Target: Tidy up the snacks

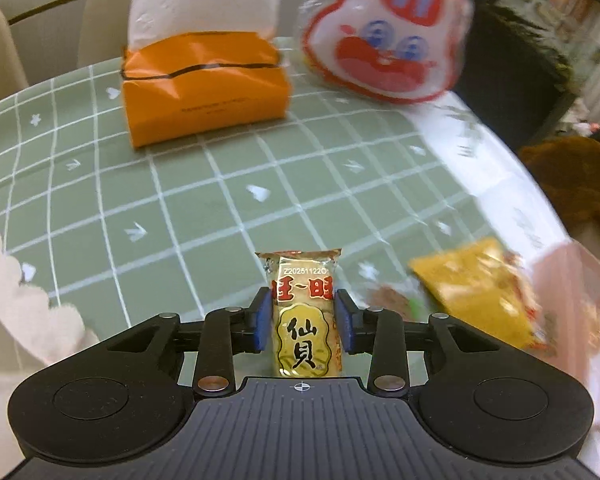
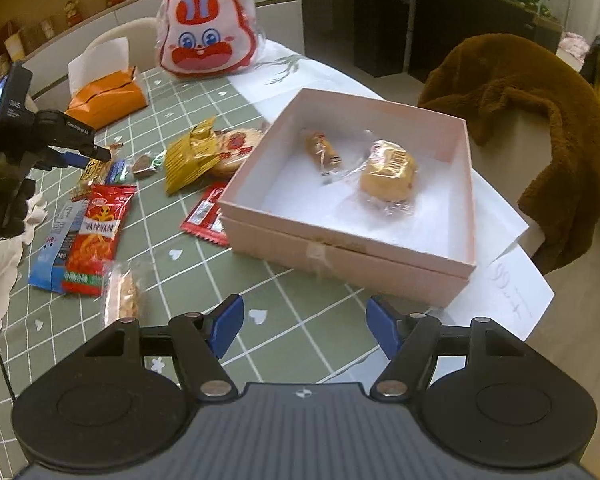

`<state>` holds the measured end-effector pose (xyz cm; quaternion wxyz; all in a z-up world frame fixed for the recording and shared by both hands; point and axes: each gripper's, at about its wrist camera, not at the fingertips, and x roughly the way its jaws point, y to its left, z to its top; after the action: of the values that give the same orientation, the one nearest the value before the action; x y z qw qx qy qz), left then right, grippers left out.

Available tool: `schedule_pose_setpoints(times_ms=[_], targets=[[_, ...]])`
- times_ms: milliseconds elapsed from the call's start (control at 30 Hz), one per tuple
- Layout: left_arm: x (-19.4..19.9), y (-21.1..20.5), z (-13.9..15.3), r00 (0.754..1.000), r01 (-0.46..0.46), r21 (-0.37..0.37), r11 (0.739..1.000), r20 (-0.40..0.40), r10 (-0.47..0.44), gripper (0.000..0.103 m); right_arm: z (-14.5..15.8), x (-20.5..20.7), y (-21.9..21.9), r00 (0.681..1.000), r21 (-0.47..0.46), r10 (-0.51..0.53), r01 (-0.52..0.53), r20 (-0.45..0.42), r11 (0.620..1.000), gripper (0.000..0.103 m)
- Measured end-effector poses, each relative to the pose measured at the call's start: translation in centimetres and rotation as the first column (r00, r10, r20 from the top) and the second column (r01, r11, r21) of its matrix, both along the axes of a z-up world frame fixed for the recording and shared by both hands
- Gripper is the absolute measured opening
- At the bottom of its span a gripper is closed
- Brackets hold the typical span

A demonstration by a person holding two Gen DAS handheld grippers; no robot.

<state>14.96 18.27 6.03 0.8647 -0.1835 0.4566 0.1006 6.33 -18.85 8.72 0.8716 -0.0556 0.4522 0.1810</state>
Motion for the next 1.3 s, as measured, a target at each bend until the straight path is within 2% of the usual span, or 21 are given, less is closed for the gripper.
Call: schedule_pose_setpoints(times_ms=[100,267,367,467,567,767,1000,1067,1167,1300], targets=[[-2.4,-1.3,0.7,0.998,0.05,-0.058,0.997,0.037,-0.048,0.038,-0.2,-0.4,0.9,1.0,0.013,0.017,-0.017,-0.017,1.0,0.068],[-6.8,-3.4,1.4,0.994,0.086,-0.086,0.993,0.078,-0.079,0.038,-0.7,-1.8,3.3,0.996,0.026,0.081,-0.079,-0.049,0.997,0.068],[-8.9,-4.6,0.8,0.994,0.096,-0.127,0.987,0.07,-0.087,0.038,-1.5,-2.8,5.0,0.987,0.059,0.123,-0.117,-0.104,0.991,0.069],[-10.5,-5.7,0.5,0.993,0.103,-0.11,0.989,0.073,-0.095,0.037,-2.4,-3.8,6.3,0.976,0.084,0.152,-0.141,-0.157,0.987,0.069],[-11.7,-5.8,0.8,0.994,0.09,-0.114,0.989,0.079,-0.081,0.037,-3.6,-4.8,7.4,0.971,0.056,0.155,-0.147,-0.183,0.988,0.069],[-14.1,-6.0,1.4,0.991,0.112,-0.12,0.987,0.089,-0.101,0.037,-4.0,-5.3,6.7,0.983,0.038,0.087,-0.082,-0.163,0.996,0.07],[-15.6,-6.7,0.6,0.989,0.139,-0.133,0.981,0.073,-0.13,0.037,-3.6,-6.3,5.9,0.996,-0.044,-0.008,0.004,-0.084,0.999,0.07],[-16.0,-7.0,0.5,0.989,0.143,-0.123,0.982,0.063,-0.136,0.037,-3.1,-7.1,6.1,0.999,-0.059,0.004,-0.007,-0.054,0.998,0.07],[-16.3,-7.3,0.5,0.988,0.155,-0.111,0.982,0.047,-0.15,0.037,-2.2,-8.6,6.6,0.997,-0.015,0.067,-0.067,-0.035,0.998,0.07],[-16.7,-8.2,0.5,0.982,0.19,-0.098,0.977,0.038,-0.187,0.037,-1.7,-10.4,7.7,0.982,0.066,0.174,-0.17,-0.07,0.983,0.07]])
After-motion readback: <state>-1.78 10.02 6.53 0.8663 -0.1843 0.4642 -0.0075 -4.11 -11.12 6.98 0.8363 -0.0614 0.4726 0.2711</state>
